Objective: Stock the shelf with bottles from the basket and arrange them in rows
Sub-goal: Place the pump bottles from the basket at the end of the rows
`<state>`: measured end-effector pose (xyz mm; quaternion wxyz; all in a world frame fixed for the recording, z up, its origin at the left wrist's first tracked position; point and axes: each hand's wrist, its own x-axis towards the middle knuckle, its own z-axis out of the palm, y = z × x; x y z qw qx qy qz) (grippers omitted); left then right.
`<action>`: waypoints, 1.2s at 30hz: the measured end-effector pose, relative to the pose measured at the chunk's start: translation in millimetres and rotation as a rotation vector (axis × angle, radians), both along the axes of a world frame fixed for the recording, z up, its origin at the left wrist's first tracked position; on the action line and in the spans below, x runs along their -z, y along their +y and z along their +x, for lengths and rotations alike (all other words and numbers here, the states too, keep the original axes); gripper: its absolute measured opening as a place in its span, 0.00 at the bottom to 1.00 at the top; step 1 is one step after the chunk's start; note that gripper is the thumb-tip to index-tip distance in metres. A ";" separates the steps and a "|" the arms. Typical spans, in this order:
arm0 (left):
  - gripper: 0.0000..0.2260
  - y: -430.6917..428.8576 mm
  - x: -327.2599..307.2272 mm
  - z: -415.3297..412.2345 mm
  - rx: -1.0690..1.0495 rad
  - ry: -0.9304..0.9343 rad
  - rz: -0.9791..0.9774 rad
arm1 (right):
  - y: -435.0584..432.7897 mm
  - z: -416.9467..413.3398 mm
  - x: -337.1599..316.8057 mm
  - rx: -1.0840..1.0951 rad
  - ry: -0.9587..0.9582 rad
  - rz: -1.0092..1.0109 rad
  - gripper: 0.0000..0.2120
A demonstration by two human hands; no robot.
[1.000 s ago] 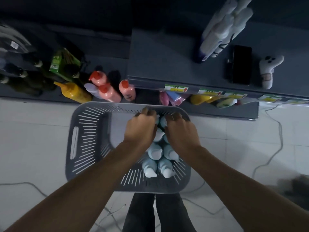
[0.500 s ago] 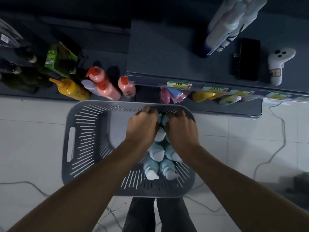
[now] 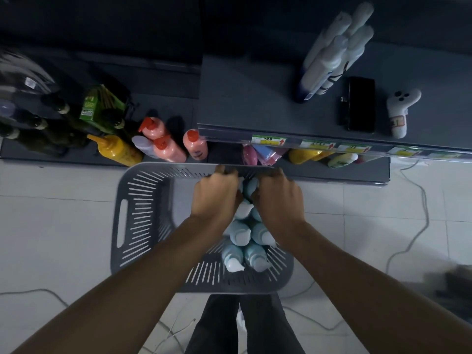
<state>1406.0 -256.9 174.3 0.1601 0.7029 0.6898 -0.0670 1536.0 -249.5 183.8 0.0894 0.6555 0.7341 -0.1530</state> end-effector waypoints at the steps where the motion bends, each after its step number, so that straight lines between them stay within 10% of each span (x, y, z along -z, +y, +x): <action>1: 0.12 -0.2 -6.0 -0.1 0.001 -0.002 -0.001 | -0.8 0.3 -6.8 0.000 -0.005 0.008 0.11; 36: 0.17 32.4 -375.2 95.5 0.279 -0.120 0.356 | -3.5 122.7 -366.1 0.140 0.176 0.336 0.13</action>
